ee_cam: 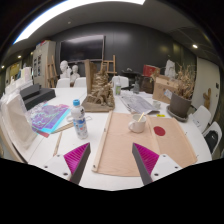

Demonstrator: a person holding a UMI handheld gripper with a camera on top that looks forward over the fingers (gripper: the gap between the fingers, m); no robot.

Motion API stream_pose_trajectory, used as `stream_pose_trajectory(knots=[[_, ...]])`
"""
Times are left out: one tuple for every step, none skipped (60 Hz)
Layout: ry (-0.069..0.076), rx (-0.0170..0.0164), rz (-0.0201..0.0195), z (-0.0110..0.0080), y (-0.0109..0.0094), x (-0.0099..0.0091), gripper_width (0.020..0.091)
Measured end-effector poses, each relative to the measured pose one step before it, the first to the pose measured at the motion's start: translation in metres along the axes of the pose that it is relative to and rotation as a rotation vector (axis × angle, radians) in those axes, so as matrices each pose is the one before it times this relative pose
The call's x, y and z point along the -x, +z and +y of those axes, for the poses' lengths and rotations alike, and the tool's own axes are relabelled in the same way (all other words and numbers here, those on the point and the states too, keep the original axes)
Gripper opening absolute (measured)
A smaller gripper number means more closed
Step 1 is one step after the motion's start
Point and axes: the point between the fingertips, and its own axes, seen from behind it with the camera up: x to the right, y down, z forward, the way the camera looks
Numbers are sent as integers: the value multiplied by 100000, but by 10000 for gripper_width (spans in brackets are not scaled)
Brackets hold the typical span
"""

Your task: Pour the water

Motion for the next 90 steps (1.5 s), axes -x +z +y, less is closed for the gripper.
stream_pose_trajectory(knots=[[148,-262,-834,-44,507,1100,857],[222,-570,-936,-105,534,1080,857],[189,-732,-948,-113,570,1062,857],[132,-692,-899,-92,609,1015,857],[-6,-523,-808,-81,612,941,855],[-88,-474,-707,-73,644,894,857],[-136,-526,-555,-80,686,839,856],[-166,-535,-418,-93,699,765,856],[-182,-586,-275,-125,707,691,856],[-161,-575,-187,-148,741,627,859],[-79,-489,-59,-125,759,576,858],[-2,-441,38,-138,768,532,855],[82,-466,28,-124,760,500,856],[136,-522,65,-128,757,493,857],[207,-575,137,-126,746,427,857],[269,-611,232,-151,756,345,854],[308,-551,318,-156,707,291,854],[331,-662,492,-103,767,263,856],[341,-496,479,-155,659,166,855],[316,-558,471,-137,684,159,855],[210,-717,460,-149,723,143,855],[61,-503,505,-111,490,107,856],[41,-370,568,-17,665,88,857],[2,-133,569,56,632,91,856],[-41,-39,459,48,611,90,856],[26,-132,402,61,611,100,857],[-9,-203,323,33,614,114,855],[-160,-206,159,-44,1030,-45,855],[-227,-39,410,170,263,196,853],[-193,126,345,143,488,80,851],[-79,162,487,96,443,9,842],[36,8,513,61,436,-9,836],[106,-219,292,11,434,68,827],[144,-339,72,-5,378,91,818],[162,-228,-116,17,336,134,804],[126,-12,-57,56,575,123,790],[129,-79,-177,51,216,114,771],[-97,-87,71,38,300,-8,746],[-46,-214,-34,21,227,31,718],[-104,-409,68,-29,234,23,686],[-118,-513,161,-57,175,3,646],[-148,-627,319,-77,157,-46,602],[-267,-593,255,-64,234,110,554],[11,-638,-112,-73,48,-32,524],[-97,-595,520,-61,110,-69,522],[-38,-451,374,-19,49,-30,521],[-53,-406,-33,-6,14,36,510],[-95,-452,-395,-17,-2,50,502],[-197,-342,-269,10,-4,-17,494],[-325,-418,23,-26,0,-57,482],[-196,-113,-19,-31,-4,59,475],[45,-276,-184,-20,27,-32,459],[191,-83,-189,-19,-29,23,448],[-30,-100,-64,-4,-11,-5,429],[-174,-93,-183,7,-9,8,417],[-175,9,-243,-3,-8,21,401],[-201,61,-245,-15,2,9,397],[-177,306,-236,9,-18,8,381],[-259,222,-226,-17,21,-5,377],[-20,314,-182,73,14,12,377],[0,352,-391,-7,26,1,371],[140,421,-457,0,6,38,371],[316,451,-396,10,10,35,372],[478,366,-233,12,-3,19,372],[514,312,-165,-21,-1,16,372],[718,-1,-258,-135,32,-80,371],[836,-17,-165,-161,-59,-69,371],[1191,-114,-161,-303,-78,-94,371],[1580,-222,-397,-410,-89,-73,370],[1920,-319,-737,-461,-96,-42,371],[2275,-430,-875,-526,-141,-47,371],[2549,-611,-788,-524,-109,-85,371],[3140,-539,-814,-778,-62,-264,371],[2878,-590,-649,-439,-126,-215,371],[3104,-399,-818,-699,-103,-188,371],[3363,-393,-936,-738,-54,-201,371],[3733,-472,-949,-751,-55,-188,371],[4062,-566,-887,-802,-21,-222,371],[4294,-566,-884,-841,-16,-232,370],[4440,-412,-1031,-826,19,-231,370],[4813,-265,-964,-877,36,181,370],[4819,-569,-1046,-452,188,-367,370],[5486,-290,-1223,-824,81,-200,370],[5554,-387,-1295,-846,41,-110,369],[5540,-391,-1339,-827,95,-120,368],[5734,-319,-1461,-838,66,-112,369],[6037,-318,-1351,-803,86,-108,368],[6188,-292,-1150,-781,90,-157,368],[6159,-196,-601,-617,21,186,368],[6428,-144,-1087,-737,115,-137,369]])
